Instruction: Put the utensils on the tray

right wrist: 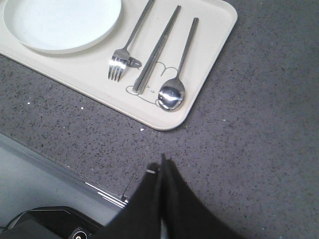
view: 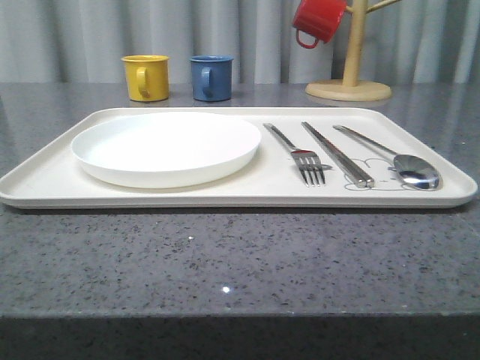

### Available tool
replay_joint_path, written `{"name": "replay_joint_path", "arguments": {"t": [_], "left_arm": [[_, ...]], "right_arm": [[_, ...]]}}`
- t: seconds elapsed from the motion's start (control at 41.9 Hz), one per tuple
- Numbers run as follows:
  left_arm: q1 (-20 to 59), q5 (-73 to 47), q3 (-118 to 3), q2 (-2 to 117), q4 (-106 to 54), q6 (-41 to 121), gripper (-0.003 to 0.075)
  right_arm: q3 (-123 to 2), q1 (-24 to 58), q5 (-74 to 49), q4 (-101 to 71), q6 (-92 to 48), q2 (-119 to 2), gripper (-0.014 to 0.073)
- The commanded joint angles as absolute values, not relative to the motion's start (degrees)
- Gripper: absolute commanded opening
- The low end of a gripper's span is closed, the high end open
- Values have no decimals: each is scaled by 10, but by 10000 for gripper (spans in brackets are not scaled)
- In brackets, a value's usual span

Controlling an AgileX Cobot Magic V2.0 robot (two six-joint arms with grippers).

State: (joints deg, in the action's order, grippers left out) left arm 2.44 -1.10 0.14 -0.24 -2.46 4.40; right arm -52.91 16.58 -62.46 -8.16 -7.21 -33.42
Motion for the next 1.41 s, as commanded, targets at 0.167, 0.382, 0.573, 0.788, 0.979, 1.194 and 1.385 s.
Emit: {"name": "replay_joint_path", "arguments": {"t": [0.167, 0.382, 0.573, 0.788, 0.979, 1.194, 1.385], "left_arm": [[22, 40, 2, -16, -30, 41, -18], [22, 40, 2, -16, -30, 41, -18], [22, 40, 2, -16, -30, 41, -18], [22, 40, 2, -16, -30, 41, -18], [22, 40, 2, -16, -30, 41, -18], [22, 40, 2, -16, -30, 41, -18], [22, 40, 2, -16, -30, 41, -18]], "right_arm": [[-542, 166, -592, -80, -72, -336, -69], [-542, 166, -592, -80, -72, -336, -69], [-512, 134, -547, -73, -73, -293, -69], [-218, 2, -174, -64, -73, -98, -69], [-31, -17, -36, -65, -72, 17, -69], [8, 5, 15, -65, -72, 18, -69], [8, 3, 16, -65, -72, 17, -69]]}}
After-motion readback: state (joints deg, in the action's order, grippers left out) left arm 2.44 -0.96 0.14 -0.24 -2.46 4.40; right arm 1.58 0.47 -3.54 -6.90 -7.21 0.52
